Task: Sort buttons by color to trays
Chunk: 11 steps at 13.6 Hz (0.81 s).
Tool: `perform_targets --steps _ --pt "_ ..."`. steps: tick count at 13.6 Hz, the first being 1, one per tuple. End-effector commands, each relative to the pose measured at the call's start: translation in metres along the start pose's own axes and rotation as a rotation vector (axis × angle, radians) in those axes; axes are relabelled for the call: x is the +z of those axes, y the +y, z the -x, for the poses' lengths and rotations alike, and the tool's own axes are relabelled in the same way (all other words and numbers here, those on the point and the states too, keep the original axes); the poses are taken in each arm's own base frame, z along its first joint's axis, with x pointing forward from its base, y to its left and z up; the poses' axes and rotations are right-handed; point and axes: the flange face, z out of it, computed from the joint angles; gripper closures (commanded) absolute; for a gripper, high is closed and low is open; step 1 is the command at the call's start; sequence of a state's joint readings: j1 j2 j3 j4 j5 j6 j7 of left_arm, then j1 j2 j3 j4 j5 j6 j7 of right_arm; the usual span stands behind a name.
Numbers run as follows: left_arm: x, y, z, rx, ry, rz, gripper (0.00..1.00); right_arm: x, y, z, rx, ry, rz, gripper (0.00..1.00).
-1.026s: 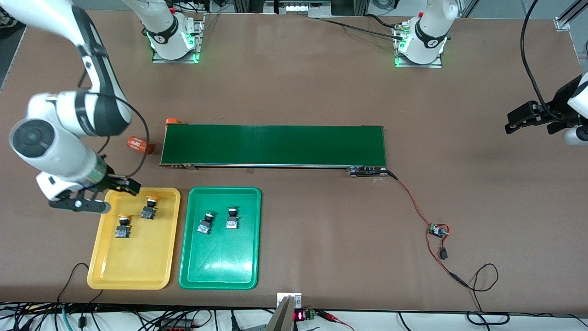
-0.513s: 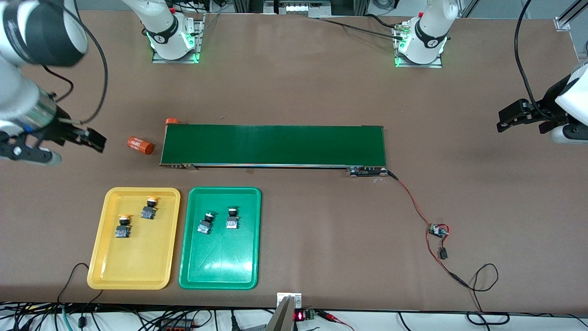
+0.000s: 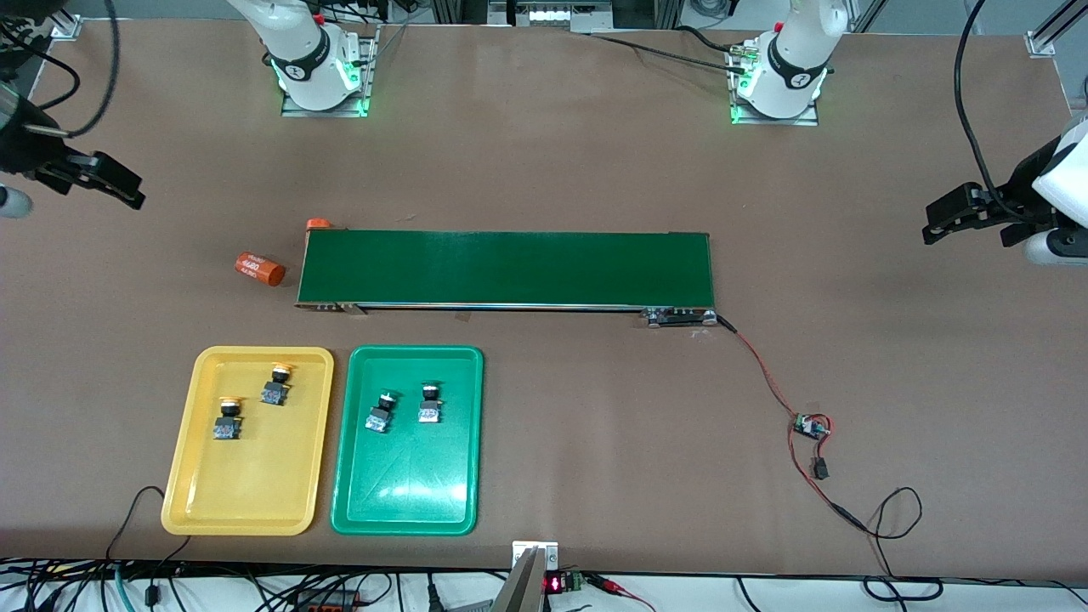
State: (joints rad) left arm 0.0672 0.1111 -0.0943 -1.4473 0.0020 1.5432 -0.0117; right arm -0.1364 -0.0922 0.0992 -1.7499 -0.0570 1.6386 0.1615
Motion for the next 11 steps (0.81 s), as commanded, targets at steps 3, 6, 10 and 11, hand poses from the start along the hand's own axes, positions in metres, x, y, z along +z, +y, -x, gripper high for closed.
perform_targets --steps 3,6,10,11 --pt "-0.008 0.003 0.004 0.015 0.012 -0.022 0.0 0.007 0.011 0.011 0.007 -0.098 -0.012 0.0" --pt "-0.008 0.005 0.004 0.018 0.014 -0.018 0.0 0.011 0.012 0.012 -0.001 -0.116 -0.012 0.0" --pt "-0.008 0.005 0.004 0.018 0.012 -0.015 0.0 0.013 0.011 0.002 -0.001 -0.081 -0.02 0.0" --pt "-0.008 0.004 0.004 0.016 0.014 -0.014 0.0 0.013 0.012 0.001 0.001 -0.08 -0.02 0.0"
